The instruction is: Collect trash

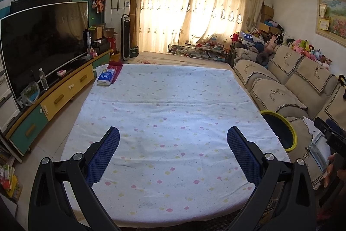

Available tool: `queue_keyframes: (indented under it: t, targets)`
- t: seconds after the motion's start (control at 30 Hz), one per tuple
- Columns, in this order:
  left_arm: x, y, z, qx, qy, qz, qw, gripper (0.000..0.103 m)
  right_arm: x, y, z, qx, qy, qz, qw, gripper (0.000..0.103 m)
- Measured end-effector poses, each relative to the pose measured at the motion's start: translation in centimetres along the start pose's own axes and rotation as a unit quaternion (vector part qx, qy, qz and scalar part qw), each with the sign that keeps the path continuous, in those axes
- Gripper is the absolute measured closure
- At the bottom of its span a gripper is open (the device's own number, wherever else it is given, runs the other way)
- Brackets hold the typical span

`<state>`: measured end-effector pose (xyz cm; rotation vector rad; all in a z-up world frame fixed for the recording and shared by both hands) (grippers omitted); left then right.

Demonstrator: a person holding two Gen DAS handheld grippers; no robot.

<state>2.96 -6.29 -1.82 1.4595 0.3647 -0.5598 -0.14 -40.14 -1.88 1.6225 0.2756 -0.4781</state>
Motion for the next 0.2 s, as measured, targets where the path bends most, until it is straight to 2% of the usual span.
queue_keyframes:
  t: [0.1,0.2]
  targets:
    - [4.1,1.8,-1.5,0.003,0.028,-0.019,0.9994,0.005,2.5,1.3,-1.7,-0.027,0.012,-0.01,1.0,0.007]
    - [10.2,3.3,-3.5,-0.001,0.044,-0.055,0.9975,0.005,6.6,2.8,-4.3,-0.051,0.037,-0.038,0.997,0.007]
Point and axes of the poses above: each gripper's, at about its wrist camera, not at the fingertips, and x roughly the way its jaws point, z to its right, y to its top, the point moved 2 cm from there along x, roughly the way its jaws point
